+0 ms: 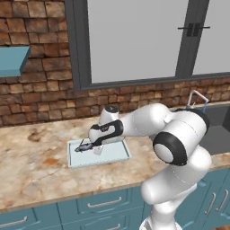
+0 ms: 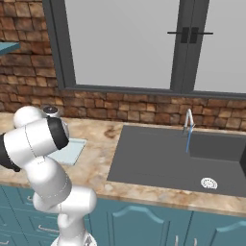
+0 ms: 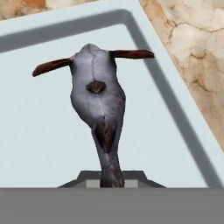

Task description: Take the fish out of the fridge, briefly rinse it in the sink, and place it on the tray next to the sink.

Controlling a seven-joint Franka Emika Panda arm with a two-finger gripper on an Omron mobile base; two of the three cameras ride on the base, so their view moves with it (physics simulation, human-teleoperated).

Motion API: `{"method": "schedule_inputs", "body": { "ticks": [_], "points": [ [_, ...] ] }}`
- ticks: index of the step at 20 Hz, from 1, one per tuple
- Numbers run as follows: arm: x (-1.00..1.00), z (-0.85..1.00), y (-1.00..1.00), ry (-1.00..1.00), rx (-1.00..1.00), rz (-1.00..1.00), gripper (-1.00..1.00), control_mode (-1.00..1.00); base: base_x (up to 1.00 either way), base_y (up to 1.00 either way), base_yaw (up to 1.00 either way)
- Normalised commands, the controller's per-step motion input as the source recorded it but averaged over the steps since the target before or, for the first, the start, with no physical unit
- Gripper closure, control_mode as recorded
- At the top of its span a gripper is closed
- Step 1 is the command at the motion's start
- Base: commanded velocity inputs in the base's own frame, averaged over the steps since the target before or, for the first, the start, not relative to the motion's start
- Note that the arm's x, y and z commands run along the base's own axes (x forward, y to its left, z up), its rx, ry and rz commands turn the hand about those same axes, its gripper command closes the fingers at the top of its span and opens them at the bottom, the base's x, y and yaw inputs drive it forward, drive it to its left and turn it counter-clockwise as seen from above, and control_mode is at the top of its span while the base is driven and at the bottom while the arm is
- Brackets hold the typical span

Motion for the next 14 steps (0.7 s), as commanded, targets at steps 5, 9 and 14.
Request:
{"method": "schedule_inputs", "body": {
  "ticks": [5,9,14],
  "points": [
    [0.0,0.0,0.0,-0.01,0.0,0.0,-1.0,-1.0,0.0,0.0,0.0],
    [0.14,0.65,0.04,0.1,0.0,-0.02,-1.0,-1.0,0.0,0.0,0.0],
    [-0.37,1.0,-0.12,-0.03,0.0,0.0,-1.0,-1.0,0.0,0.0,0.0]
  ]
}}
